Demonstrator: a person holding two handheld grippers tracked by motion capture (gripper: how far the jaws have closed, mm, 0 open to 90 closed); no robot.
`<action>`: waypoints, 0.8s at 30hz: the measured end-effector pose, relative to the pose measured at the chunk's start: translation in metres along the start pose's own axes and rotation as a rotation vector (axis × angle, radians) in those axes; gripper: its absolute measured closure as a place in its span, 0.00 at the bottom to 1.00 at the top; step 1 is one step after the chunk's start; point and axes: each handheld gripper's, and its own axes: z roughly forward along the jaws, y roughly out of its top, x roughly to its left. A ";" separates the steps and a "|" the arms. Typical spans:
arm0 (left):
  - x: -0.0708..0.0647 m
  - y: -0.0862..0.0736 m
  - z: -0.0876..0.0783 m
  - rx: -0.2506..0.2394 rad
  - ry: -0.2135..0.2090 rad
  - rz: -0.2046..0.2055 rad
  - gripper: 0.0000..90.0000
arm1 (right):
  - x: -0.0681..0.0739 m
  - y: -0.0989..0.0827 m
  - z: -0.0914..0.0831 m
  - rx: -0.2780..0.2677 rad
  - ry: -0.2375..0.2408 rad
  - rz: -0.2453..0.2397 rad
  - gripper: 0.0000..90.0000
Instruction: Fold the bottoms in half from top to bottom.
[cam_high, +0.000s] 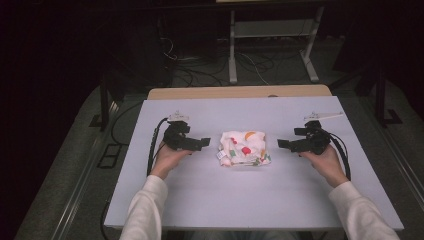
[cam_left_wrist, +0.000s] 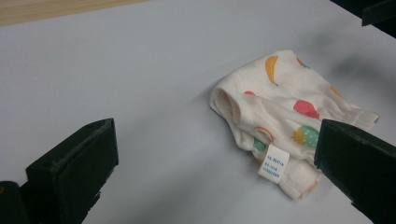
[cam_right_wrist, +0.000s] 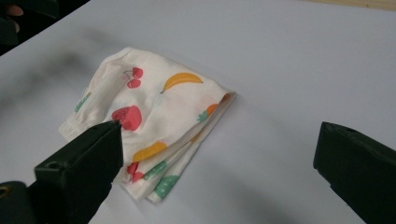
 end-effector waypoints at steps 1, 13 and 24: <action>-0.001 -0.002 -0.002 0.001 0.002 0.004 0.00 | 0.001 -0.001 -0.001 0.000 -0.002 0.000 0.01; -0.014 -0.025 -0.021 -0.036 0.012 0.030 0.00 | 0.019 -0.019 -0.019 -0.002 -0.013 -0.032 0.00; -0.028 -0.044 -0.037 -0.067 0.037 0.060 0.00 | 0.032 -0.037 -0.031 -0.005 0.006 -0.045 0.00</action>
